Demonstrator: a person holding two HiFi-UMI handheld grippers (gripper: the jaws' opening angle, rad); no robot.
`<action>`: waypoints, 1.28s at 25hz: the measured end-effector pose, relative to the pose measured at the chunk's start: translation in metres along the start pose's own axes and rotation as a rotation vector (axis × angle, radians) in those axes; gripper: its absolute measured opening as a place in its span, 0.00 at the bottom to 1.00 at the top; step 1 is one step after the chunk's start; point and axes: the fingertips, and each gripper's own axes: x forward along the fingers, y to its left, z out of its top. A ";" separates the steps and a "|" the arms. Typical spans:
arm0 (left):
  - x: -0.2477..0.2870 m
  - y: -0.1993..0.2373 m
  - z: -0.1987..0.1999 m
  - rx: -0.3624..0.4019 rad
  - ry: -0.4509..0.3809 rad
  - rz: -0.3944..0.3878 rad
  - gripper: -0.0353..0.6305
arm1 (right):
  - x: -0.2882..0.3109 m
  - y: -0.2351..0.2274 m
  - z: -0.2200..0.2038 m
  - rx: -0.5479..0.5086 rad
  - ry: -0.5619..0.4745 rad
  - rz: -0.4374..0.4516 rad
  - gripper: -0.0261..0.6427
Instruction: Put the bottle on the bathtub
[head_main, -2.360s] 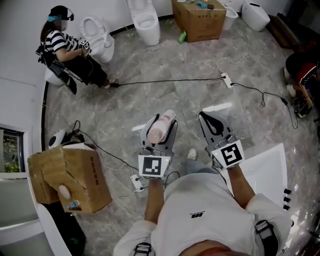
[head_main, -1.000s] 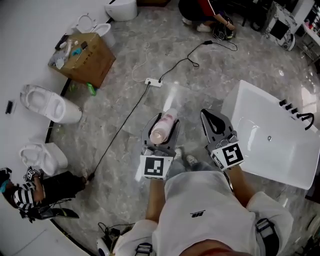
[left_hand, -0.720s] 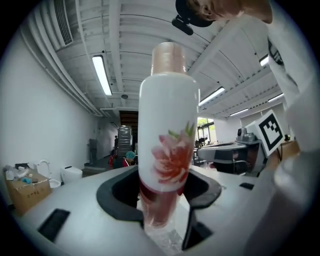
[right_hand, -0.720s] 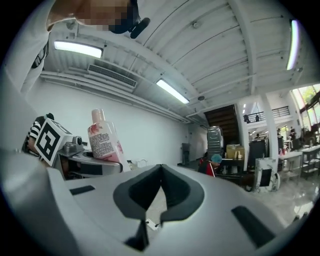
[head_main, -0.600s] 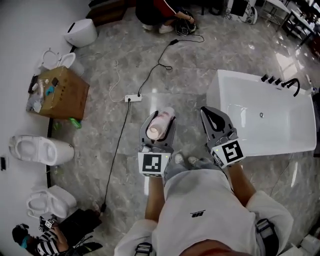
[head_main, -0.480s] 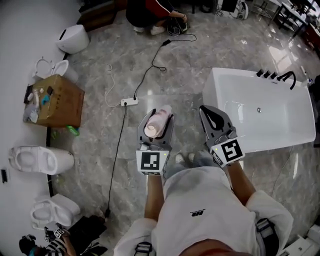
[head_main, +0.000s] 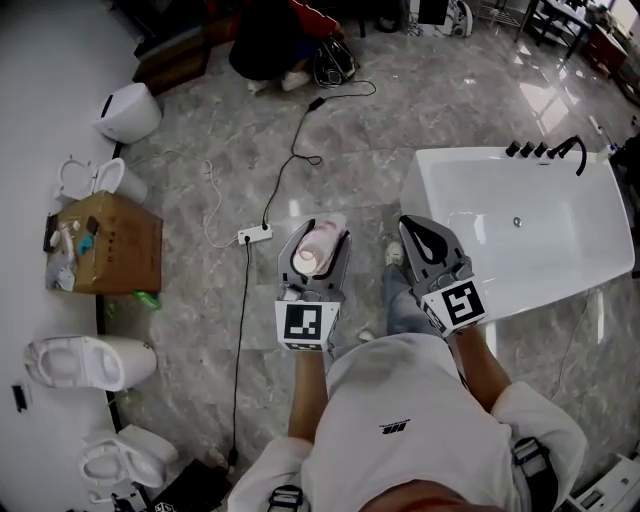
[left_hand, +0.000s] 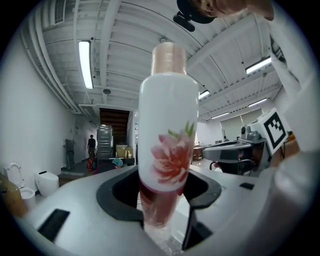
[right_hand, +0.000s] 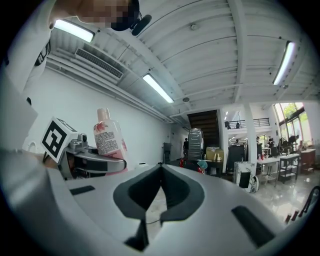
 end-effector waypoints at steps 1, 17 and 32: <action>0.009 0.001 0.000 0.001 0.001 -0.004 0.40 | 0.005 -0.006 -0.002 0.002 -0.002 -0.001 0.03; 0.245 0.073 -0.001 -0.034 0.046 0.017 0.40 | 0.176 -0.189 -0.022 0.010 0.023 0.039 0.03; 0.405 0.091 0.017 -0.029 0.069 -0.010 0.40 | 0.262 -0.325 -0.041 0.057 0.057 0.034 0.03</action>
